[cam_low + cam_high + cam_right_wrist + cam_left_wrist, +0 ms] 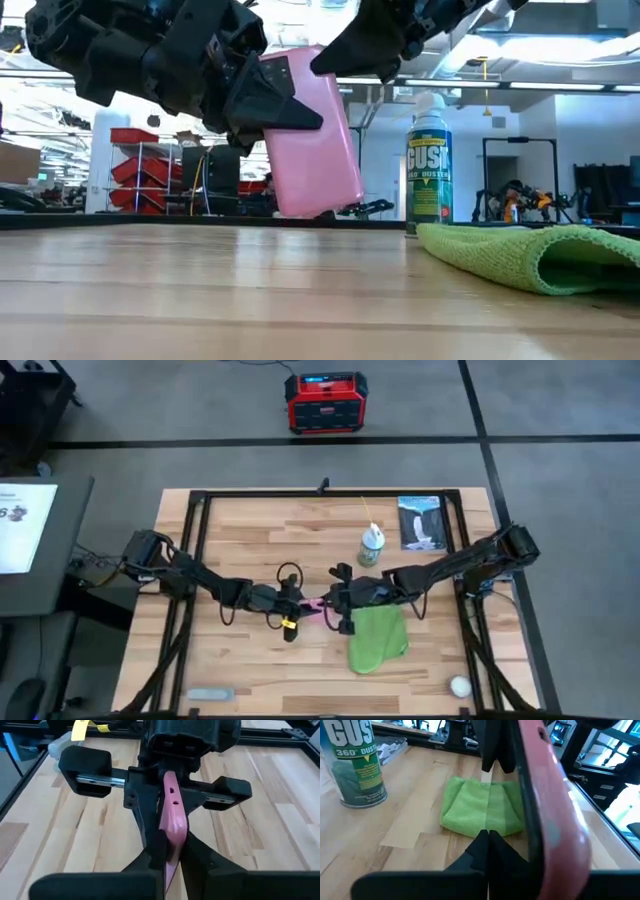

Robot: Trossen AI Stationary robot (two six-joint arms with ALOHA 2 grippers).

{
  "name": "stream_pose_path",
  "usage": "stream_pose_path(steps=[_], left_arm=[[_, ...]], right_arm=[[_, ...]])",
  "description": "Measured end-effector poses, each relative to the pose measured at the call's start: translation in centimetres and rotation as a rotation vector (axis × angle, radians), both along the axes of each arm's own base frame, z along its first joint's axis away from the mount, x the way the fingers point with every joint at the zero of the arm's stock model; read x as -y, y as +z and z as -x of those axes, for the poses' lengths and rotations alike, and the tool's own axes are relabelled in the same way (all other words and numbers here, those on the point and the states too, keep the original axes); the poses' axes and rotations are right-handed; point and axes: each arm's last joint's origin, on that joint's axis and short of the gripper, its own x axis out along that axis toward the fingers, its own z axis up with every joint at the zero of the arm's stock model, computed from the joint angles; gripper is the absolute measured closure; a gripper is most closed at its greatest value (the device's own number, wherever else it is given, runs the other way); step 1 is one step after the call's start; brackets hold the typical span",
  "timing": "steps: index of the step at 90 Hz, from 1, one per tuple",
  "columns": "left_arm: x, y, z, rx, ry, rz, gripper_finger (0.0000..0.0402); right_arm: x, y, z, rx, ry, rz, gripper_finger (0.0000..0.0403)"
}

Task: Apply microfiber cloth
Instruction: Spray the back of the pink phone using the white spray bottle

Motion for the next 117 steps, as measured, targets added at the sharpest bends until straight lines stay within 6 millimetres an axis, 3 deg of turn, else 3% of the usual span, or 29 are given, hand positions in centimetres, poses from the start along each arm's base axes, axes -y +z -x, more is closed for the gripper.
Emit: stream_pose_path(steps=[38, 91, 117], left_arm=[[0.0, 2.2, 1.2, -0.002, -0.018, -0.018, 0.0388], [0.1, 3.4, 1.7, 0.028, -0.045, -0.050, 0.0387], [0.3, 4.7, 2.8, 0.012, -0.055, -0.069, 0.0387]], right_arm=[[-1.0, 0.2, 0.2, 0.017, -0.035, 0.044, 0.0387], [-2.9, 0.1, 0.9, 0.036, -0.084, 0.095, 0.0389], [-2.9, -0.3, 1.3, -0.018, -0.089, 0.120, 0.0395]])
